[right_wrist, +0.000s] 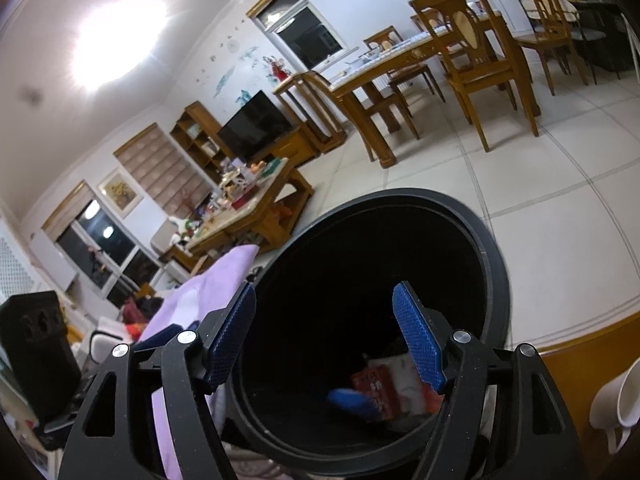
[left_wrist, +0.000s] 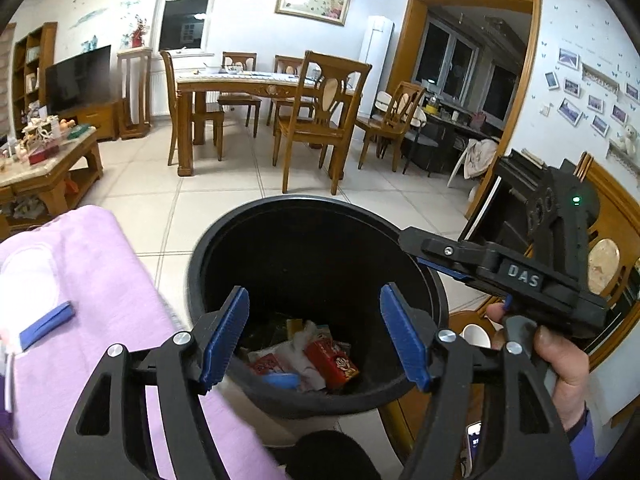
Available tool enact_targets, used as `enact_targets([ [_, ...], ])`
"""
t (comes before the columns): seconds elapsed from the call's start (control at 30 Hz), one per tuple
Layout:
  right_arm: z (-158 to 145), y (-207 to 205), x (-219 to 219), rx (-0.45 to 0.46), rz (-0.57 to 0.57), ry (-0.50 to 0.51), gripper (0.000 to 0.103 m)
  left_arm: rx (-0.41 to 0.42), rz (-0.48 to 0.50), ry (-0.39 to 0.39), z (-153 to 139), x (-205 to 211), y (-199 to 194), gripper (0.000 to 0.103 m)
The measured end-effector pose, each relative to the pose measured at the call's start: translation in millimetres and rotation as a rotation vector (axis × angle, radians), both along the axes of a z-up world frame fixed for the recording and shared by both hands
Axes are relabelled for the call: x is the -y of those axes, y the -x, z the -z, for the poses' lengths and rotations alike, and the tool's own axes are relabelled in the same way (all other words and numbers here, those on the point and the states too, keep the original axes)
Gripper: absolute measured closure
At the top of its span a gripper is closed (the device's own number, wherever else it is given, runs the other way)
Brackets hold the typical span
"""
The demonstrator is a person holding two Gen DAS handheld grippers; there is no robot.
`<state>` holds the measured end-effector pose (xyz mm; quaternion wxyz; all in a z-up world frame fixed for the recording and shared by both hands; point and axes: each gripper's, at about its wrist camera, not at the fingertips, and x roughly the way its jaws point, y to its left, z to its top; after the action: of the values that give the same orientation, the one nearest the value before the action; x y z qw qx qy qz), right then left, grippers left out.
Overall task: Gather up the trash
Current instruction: 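Grasp the white roll with the left tool while the right tool grasps the purple spray bottle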
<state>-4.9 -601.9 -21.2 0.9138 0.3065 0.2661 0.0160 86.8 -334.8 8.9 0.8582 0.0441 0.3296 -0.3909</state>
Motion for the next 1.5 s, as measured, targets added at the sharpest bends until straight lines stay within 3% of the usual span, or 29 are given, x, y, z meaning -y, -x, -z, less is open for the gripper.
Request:
enact_targets([
  [0.13,-9,-8,-21,0.005,-0.037,0.03,0.032,0.001,-0.042,0.019,-11,-38,2,0.035],
  [0.37,-27,-32,-88,0.004,-0.157,0.083,0.032,-0.013,-0.188,0.032,-20,-157,1,0.035],
  [0.6,-32,-67,-177,-0.025,-0.303,0.121,0.032,-0.023,-0.265,-0.075,-2,-252,18,0.035],
  [0.97,-22,-131,-348,-0.14,-0.533,0.256,0.032,-0.133,-0.302,-0.192,54,-271,17,0.035],
  [1.03,-17,-145,-377,-0.171,-0.565,0.298,0.032,-0.175,-0.297,-0.167,62,-279,12,0.04],
  [1.07,-14,-150,-387,-0.185,-0.574,0.314,0.032,-0.189,-0.301,-0.143,62,-284,9,0.049],
  [1.43,30,-202,-455,-0.348,-0.639,0.487,0.032,-0.164,-0.35,-0.078,52,-325,9,0.05],
  [1.5,39,-205,-462,-0.366,-0.636,0.521,0.036,-0.166,-0.361,-0.068,50,-333,7,0.05],
])
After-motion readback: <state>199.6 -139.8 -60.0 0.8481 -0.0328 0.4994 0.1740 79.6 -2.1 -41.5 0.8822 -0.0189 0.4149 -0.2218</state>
